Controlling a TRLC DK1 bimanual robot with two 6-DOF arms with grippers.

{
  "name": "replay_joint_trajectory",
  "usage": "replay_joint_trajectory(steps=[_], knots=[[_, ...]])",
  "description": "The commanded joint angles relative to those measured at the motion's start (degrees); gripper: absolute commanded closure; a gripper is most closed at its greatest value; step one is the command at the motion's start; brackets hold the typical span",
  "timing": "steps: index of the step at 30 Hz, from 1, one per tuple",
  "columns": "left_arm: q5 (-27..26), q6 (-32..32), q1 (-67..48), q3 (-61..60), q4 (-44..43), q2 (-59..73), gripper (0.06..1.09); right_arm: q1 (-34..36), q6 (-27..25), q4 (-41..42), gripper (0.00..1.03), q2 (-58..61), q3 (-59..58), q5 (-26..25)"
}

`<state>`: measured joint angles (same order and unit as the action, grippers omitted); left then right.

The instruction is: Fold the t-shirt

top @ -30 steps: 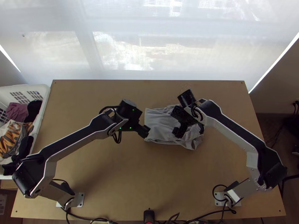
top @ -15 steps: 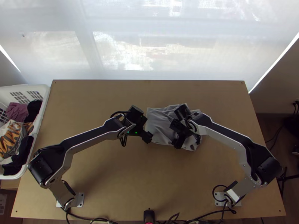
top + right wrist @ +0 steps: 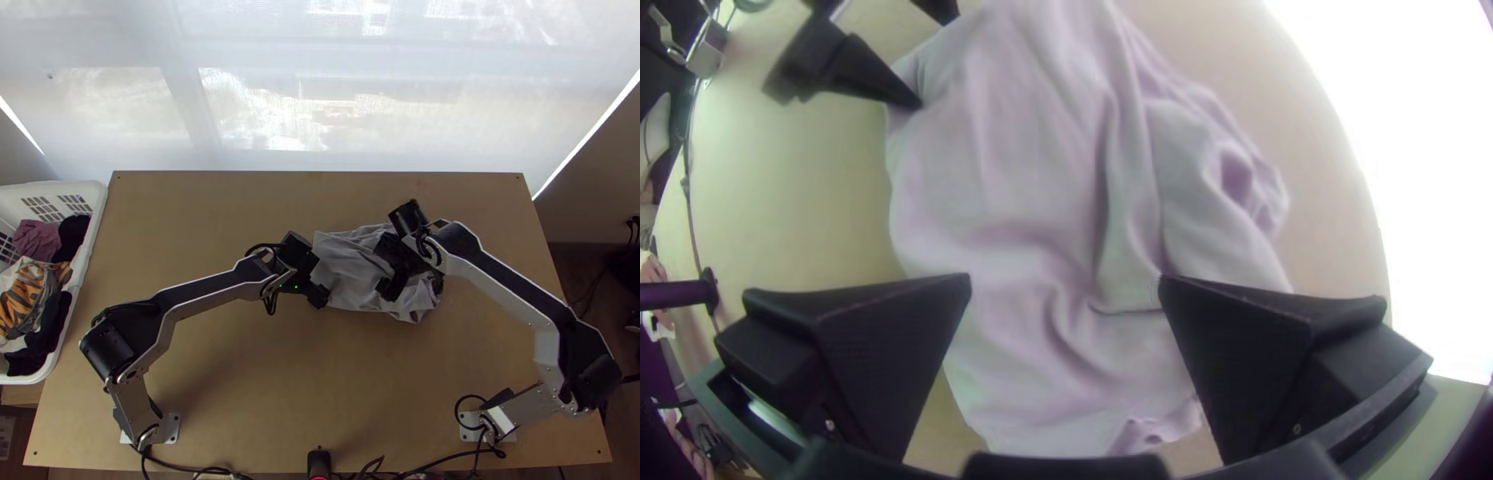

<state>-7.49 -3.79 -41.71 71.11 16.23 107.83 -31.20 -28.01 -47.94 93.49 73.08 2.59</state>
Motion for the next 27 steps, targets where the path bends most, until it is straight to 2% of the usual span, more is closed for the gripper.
replay_joint_trajectory(steps=[1, 10, 20, 23, 27], knots=[[0.6, 0.2, 0.8, 0.4, -0.1, -2.6, 0.10, 0.8, -1.7, -5.9, 0.05, -3.8, 8.9, 0.1], [2.6, 4.0, 10.1, 3.1, 10.7, -22.1, 0.10, -2.4, -2.9, -5.7, 0.05, 2.3, 12.4, 0.6], [6.5, 5.8, 19.2, -0.4, 15.9, -37.7, 0.10, -7.8, -2.0, 3.4, 0.05, 12.0, 8.9, 3.3], [8.5, 6.9, 20.0, -2.3, 17.3, -40.7, 0.10, -8.4, -2.1, 5.1, 0.05, 14.5, 8.4, 3.7], [8.5, 7.1, 23.3, -3.3, 18.7, -43.0, 0.10, -8.1, -2.5, 7.4, 0.05, 17.7, 6.9, 3.7]])
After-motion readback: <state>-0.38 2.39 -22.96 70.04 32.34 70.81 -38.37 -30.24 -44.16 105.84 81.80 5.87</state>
